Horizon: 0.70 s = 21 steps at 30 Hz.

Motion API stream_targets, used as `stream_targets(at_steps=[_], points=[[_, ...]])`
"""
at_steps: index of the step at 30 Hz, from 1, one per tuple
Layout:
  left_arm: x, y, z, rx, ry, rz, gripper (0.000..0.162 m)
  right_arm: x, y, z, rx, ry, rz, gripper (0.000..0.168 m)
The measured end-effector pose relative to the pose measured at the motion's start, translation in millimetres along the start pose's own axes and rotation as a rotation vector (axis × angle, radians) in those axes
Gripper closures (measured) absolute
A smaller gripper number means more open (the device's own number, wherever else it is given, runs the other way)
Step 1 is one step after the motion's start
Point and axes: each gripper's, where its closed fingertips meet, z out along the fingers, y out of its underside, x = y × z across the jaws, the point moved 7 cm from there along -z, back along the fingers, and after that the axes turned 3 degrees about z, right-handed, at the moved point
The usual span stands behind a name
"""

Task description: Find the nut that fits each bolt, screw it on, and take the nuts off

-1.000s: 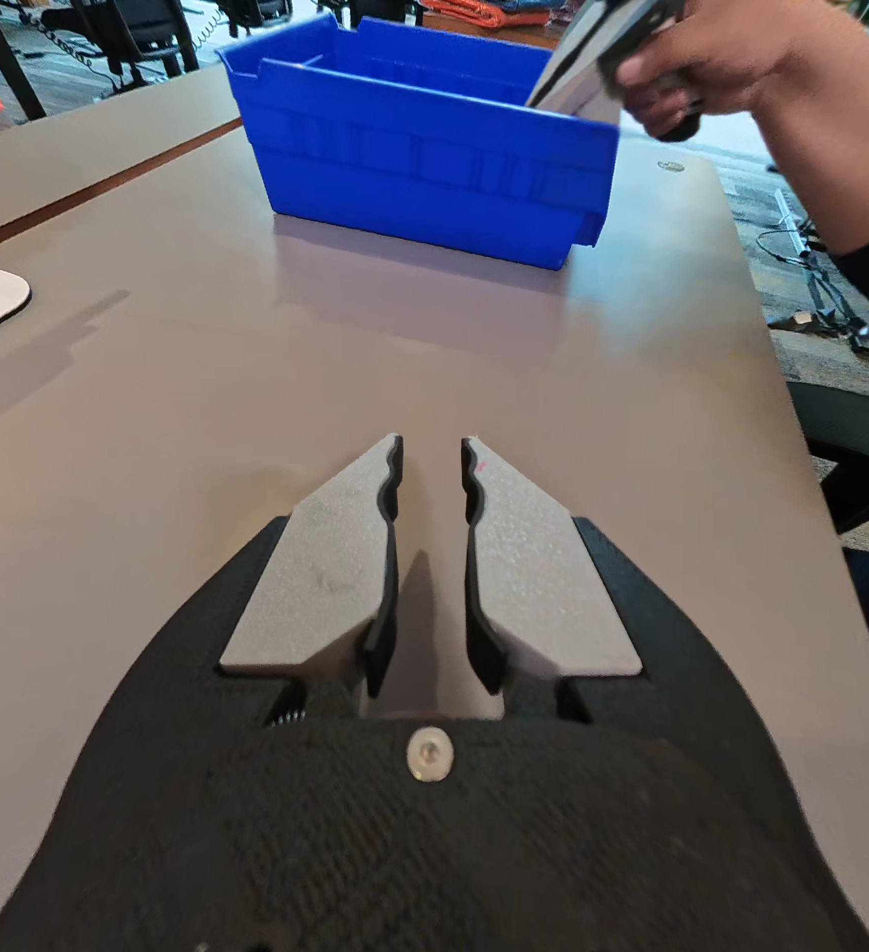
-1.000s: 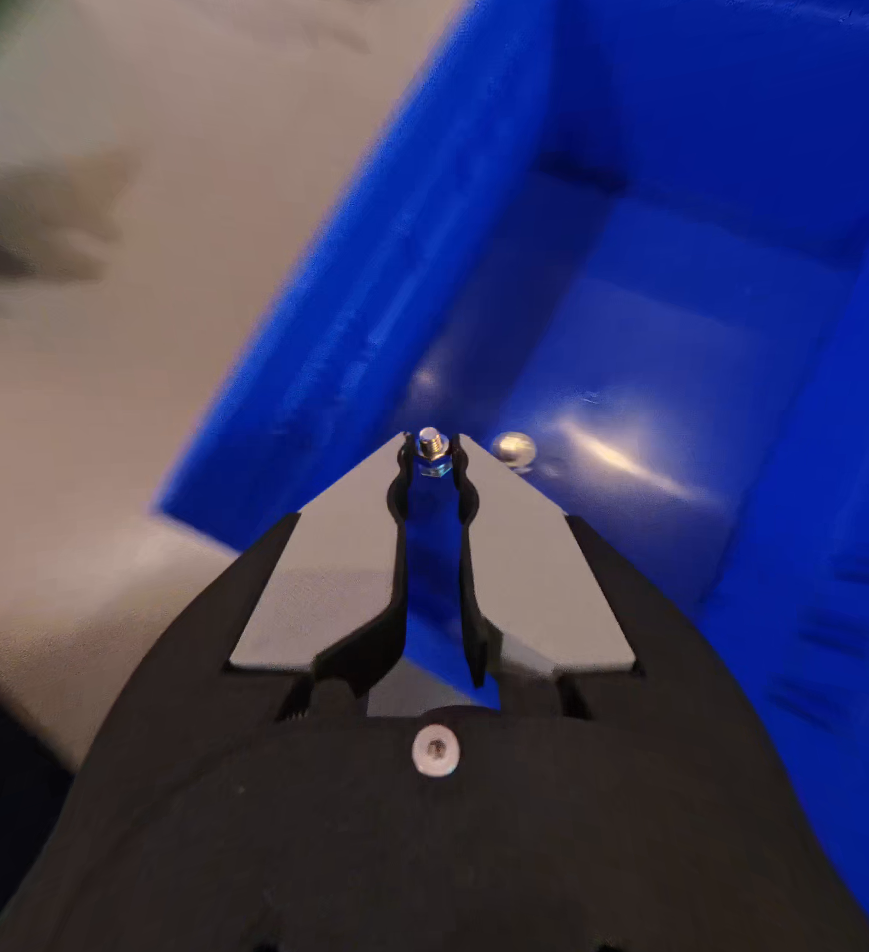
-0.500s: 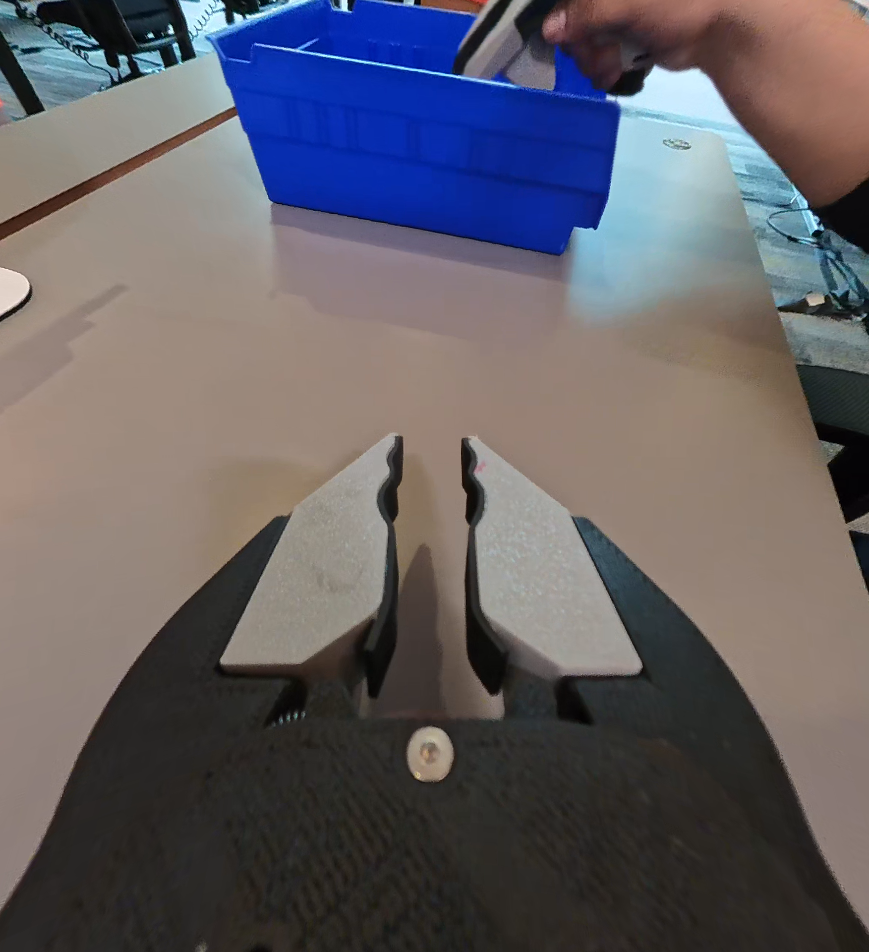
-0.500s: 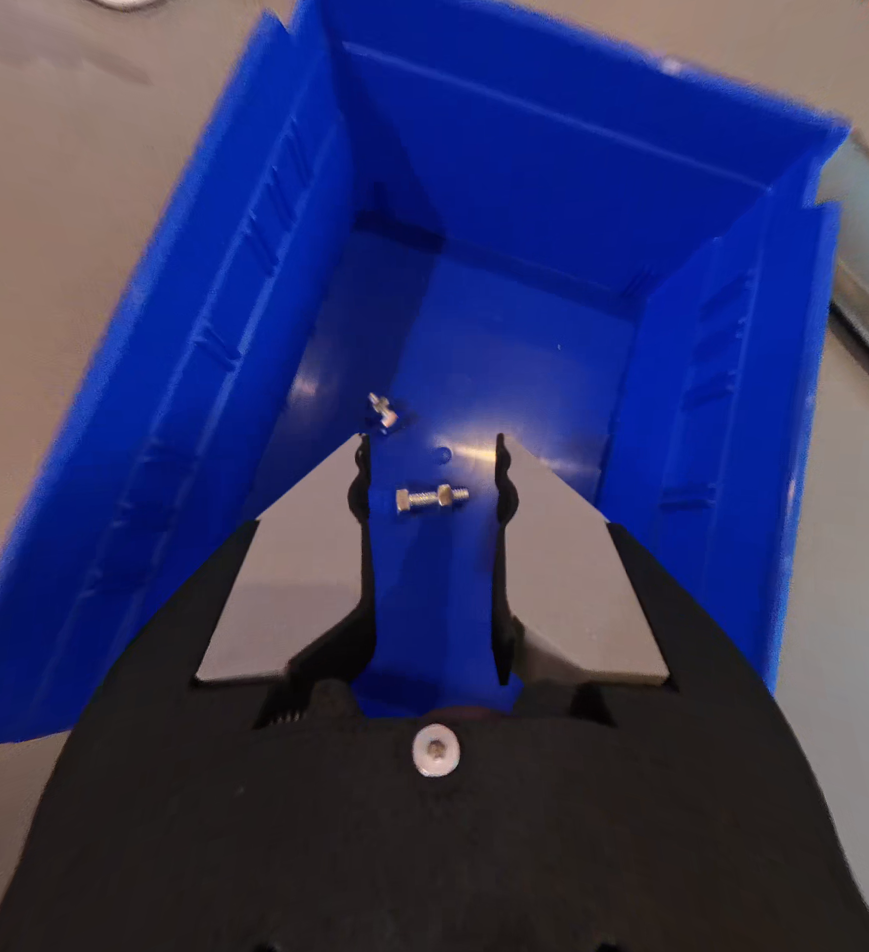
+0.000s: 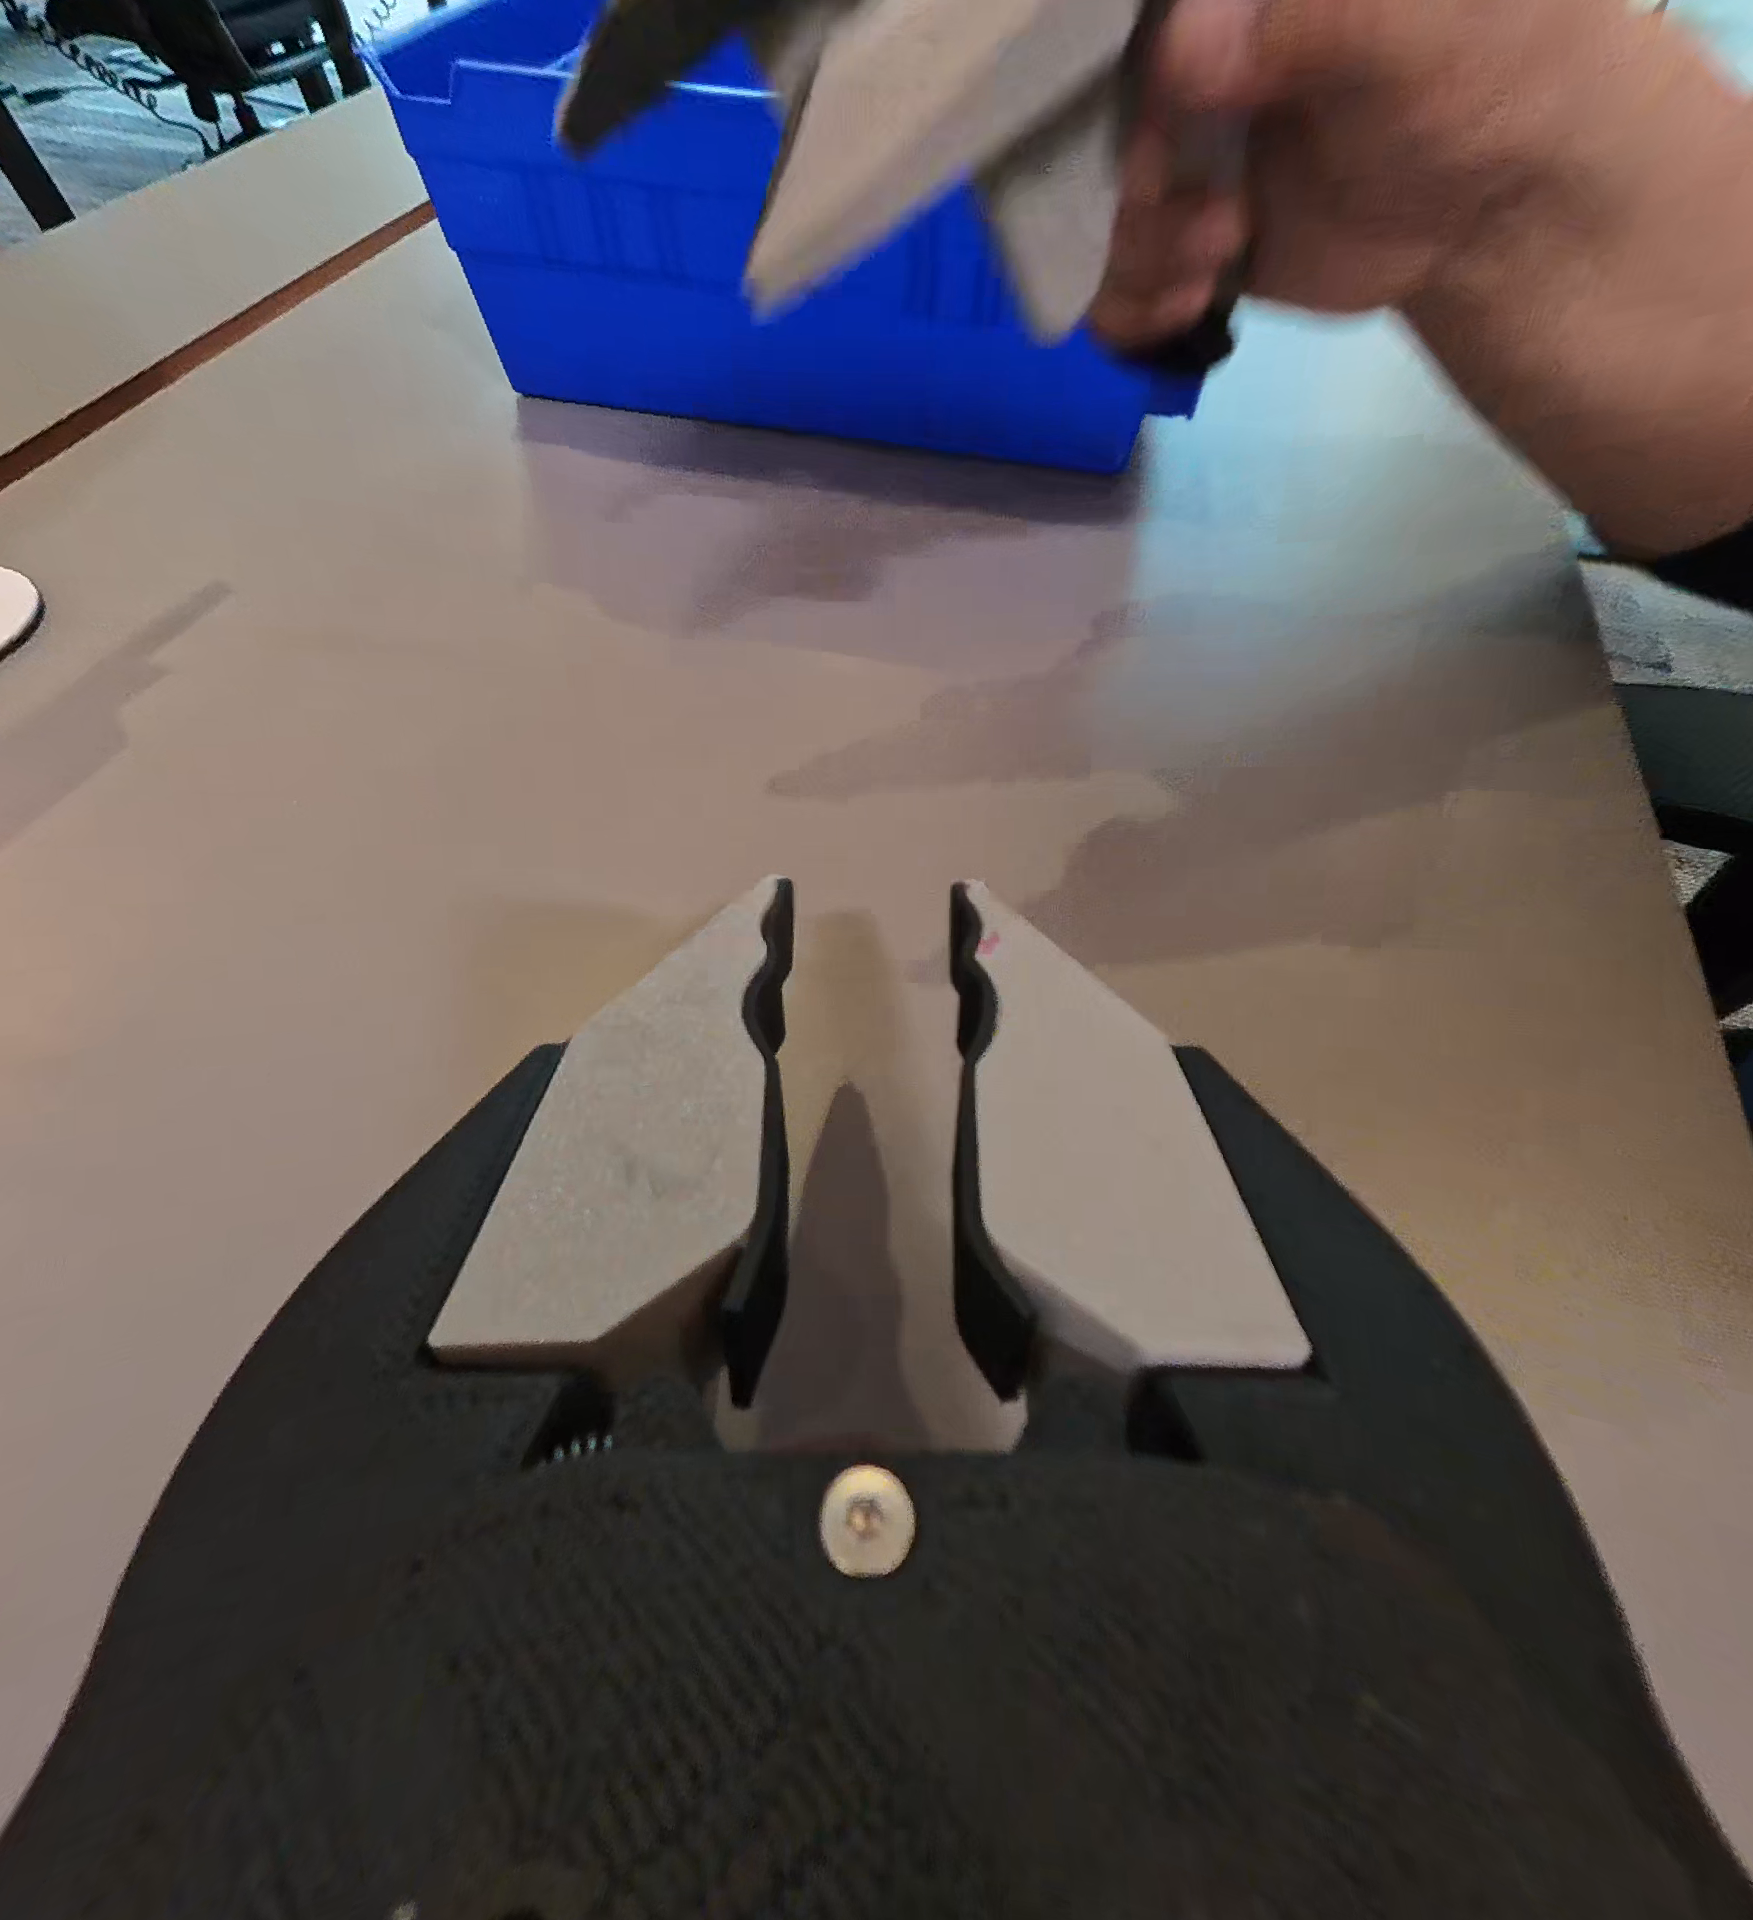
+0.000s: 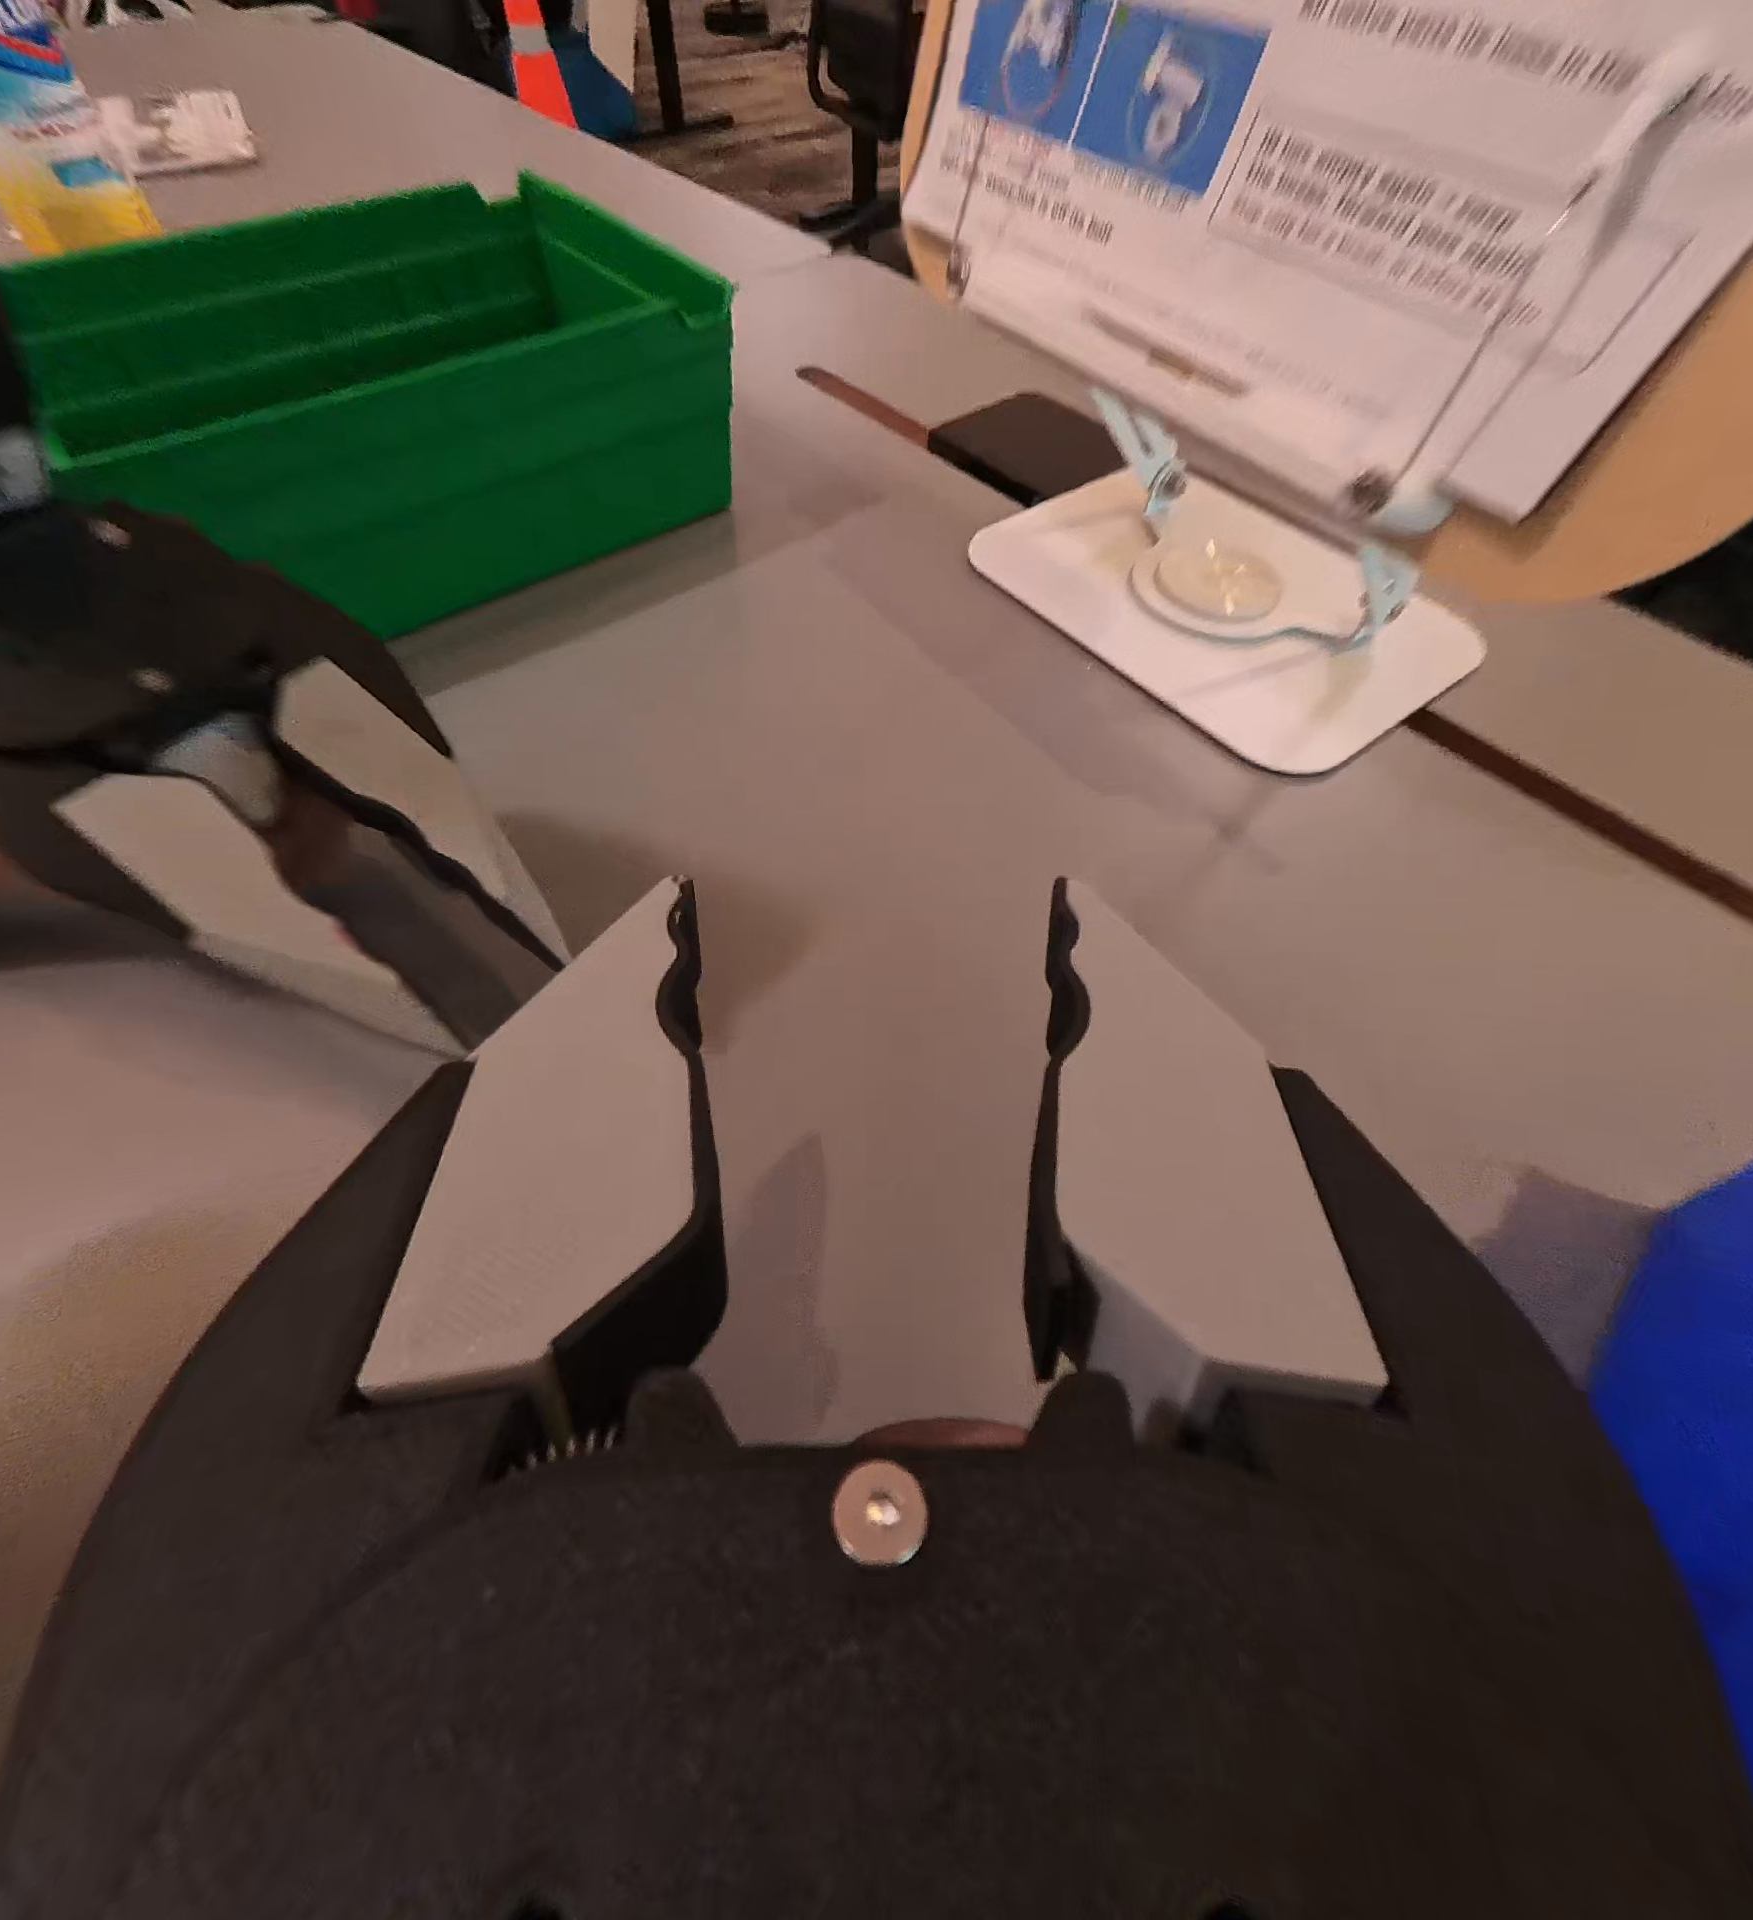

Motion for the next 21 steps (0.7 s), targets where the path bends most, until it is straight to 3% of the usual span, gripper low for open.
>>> stream_targets(at_steps=[6,17,19,21], points=[[1,-5,-4,0.013,0.011,-0.039,0.124,5,42,58,-0.056,0.006,0.080,0.103],[-9,-5,-13,0.022,-0.013,-0.046,0.088,1,59,68,-0.121,-0.016,0.046,0.104],[-6,-5,-14,0.019,0.005,-0.022,0.072,-1,61,67,-0.139,-0.038,0.051,0.103],[-6,-4,-15,0.029,-0.003,0.024,0.078,-1,61,66,-0.125,-0.051,0.069,0.104]])
